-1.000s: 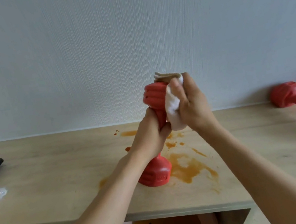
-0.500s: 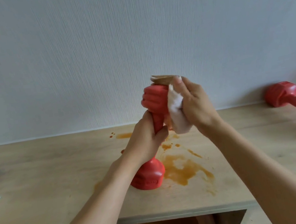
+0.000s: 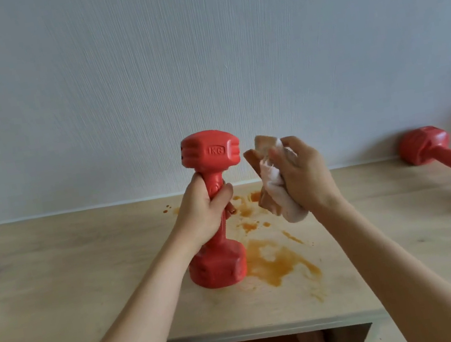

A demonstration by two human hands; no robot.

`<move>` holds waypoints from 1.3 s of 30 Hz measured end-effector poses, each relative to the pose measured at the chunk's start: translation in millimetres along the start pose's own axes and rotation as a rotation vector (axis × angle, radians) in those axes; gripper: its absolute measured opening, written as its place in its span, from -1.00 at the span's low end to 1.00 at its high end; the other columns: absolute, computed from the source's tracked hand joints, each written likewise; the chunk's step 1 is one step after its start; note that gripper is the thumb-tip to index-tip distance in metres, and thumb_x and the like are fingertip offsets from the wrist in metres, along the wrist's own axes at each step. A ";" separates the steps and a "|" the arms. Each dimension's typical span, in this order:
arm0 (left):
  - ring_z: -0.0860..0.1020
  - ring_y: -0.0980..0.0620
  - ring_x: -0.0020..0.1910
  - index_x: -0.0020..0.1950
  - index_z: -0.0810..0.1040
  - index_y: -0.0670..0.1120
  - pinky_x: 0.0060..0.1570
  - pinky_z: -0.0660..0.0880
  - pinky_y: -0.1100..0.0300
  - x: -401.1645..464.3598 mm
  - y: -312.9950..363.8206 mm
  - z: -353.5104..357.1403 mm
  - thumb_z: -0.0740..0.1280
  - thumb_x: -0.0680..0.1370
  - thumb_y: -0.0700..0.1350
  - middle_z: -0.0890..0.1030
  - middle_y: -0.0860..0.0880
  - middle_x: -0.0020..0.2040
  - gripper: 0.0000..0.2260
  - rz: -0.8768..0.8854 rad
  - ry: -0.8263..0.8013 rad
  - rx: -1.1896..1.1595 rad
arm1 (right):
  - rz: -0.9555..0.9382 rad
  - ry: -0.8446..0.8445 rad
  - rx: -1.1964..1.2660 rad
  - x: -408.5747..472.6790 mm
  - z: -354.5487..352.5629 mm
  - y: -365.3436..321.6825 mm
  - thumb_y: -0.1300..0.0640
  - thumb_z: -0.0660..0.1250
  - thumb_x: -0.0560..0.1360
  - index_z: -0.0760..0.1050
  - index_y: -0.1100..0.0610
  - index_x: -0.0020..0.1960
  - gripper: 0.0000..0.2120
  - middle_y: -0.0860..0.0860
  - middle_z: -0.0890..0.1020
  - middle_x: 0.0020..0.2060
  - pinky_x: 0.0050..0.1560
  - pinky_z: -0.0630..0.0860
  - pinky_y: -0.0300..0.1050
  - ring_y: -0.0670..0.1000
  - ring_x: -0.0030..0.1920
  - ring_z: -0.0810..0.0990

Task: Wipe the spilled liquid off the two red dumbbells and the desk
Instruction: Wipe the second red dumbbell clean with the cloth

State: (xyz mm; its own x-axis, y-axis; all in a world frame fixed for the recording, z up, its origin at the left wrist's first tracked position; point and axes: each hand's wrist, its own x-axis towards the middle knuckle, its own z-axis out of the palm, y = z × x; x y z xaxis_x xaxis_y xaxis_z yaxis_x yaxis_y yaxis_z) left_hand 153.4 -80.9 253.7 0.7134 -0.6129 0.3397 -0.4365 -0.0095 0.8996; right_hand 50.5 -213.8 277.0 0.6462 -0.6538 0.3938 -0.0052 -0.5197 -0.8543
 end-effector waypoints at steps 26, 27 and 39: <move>0.53 0.11 -0.42 -0.08 0.35 -0.15 -0.33 0.50 0.15 -0.7 4.7 7.2 0.27 0.51 -0.26 0.48 -0.06 -0.31 -0.90 0.116 -0.095 0.245 | -0.256 -0.018 -0.713 -5.9 5.9 -13.6 0.17 0.16 0.53 0.30 0.11 -0.09 -0.96 0.02 0.39 -0.11 -0.25 0.20 -0.09 0.19 -0.15 0.47; 0.52 0.15 -0.45 -0.10 0.35 -0.12 -0.36 0.49 0.19 -0.5 4.1 5.8 0.26 0.51 -0.27 0.48 -0.05 -0.33 -0.89 0.105 -0.085 0.224 | -0.278 -0.017 -0.693 -7.5 7.7 -15.9 0.15 0.14 0.53 0.34 0.14 -0.06 -0.95 0.05 0.43 -0.08 -0.24 0.20 -0.08 0.20 -0.13 0.48; 0.53 0.11 -0.47 -0.11 0.34 -0.09 -0.43 0.47 0.25 0.9 4.0 4.1 0.25 0.51 -0.27 0.48 -0.03 -0.36 -0.89 0.045 -0.018 0.209 | -0.387 0.080 -0.616 -15.7 14.4 -16.0 0.09 0.06 0.54 0.40 0.13 -0.06 -0.82 0.09 0.53 -0.16 -0.27 0.42 -0.01 0.22 -0.19 0.51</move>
State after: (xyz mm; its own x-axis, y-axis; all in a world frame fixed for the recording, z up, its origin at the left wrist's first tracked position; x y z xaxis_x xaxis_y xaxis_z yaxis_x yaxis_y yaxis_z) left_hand 150.1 -84.7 256.4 0.6814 -0.6302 0.3721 -0.5737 -0.1443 0.8063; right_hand 51.4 -187.3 279.6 0.6310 -0.3865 0.6727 -0.2314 -0.9214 -0.3123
